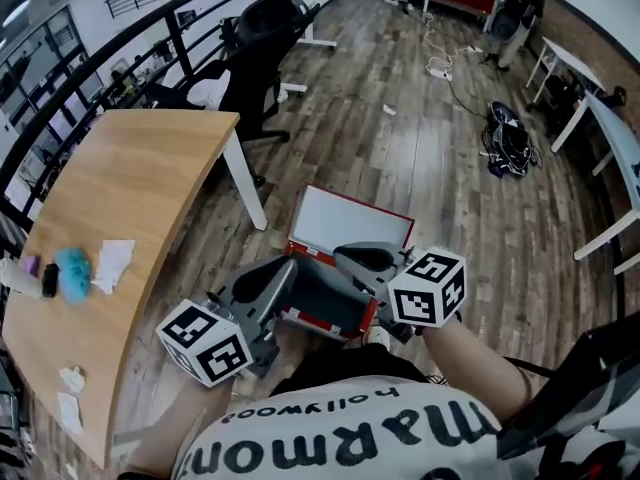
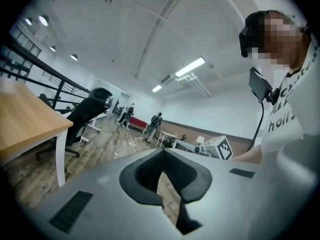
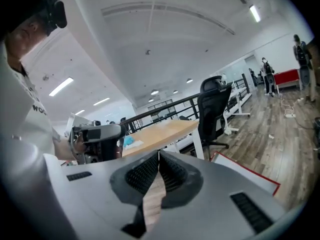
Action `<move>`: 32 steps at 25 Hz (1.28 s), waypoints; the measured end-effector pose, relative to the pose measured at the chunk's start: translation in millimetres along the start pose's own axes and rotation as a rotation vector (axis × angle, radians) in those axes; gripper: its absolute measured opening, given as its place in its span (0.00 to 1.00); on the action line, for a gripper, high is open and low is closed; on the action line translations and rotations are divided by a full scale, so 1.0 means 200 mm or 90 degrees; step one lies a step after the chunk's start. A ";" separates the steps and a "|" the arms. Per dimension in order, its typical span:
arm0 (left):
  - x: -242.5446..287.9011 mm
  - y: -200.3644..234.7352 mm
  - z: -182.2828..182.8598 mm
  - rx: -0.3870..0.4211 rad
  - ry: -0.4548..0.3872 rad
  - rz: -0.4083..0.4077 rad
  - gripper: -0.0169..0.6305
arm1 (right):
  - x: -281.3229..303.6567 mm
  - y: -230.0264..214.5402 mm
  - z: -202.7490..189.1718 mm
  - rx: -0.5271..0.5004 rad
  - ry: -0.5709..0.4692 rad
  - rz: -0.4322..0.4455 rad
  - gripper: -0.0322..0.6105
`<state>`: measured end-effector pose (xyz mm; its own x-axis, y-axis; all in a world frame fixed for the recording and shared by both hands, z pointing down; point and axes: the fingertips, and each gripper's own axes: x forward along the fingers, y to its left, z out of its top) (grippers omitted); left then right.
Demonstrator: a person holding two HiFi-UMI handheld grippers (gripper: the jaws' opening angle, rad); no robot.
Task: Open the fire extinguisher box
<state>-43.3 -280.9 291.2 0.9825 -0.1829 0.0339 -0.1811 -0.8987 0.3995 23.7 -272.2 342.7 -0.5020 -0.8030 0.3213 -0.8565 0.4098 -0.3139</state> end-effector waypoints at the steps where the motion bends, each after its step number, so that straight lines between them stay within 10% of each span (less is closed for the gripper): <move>1: -0.03 0.02 0.01 -0.014 -0.020 0.013 0.04 | -0.01 0.03 0.00 -0.010 0.003 -0.003 0.07; 12: -0.18 0.06 -0.18 -0.074 -0.018 0.140 0.04 | -0.22 0.17 -0.10 0.022 0.024 0.016 0.07; 17: -0.14 -0.05 -0.31 -0.036 0.058 0.145 0.04 | -0.37 0.09 -0.16 0.036 0.021 0.020 0.07; 32: -0.09 -0.15 -0.35 -0.019 0.047 0.162 0.04 | -0.55 -0.10 -0.14 0.045 -0.010 -0.017 0.06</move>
<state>-52.9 -223.6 342.4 0.9061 -0.3710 0.2031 -0.4225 -0.8153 0.3959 93.1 -181.3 338.7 -0.4763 -0.8203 0.3165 -0.8587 0.3565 -0.3683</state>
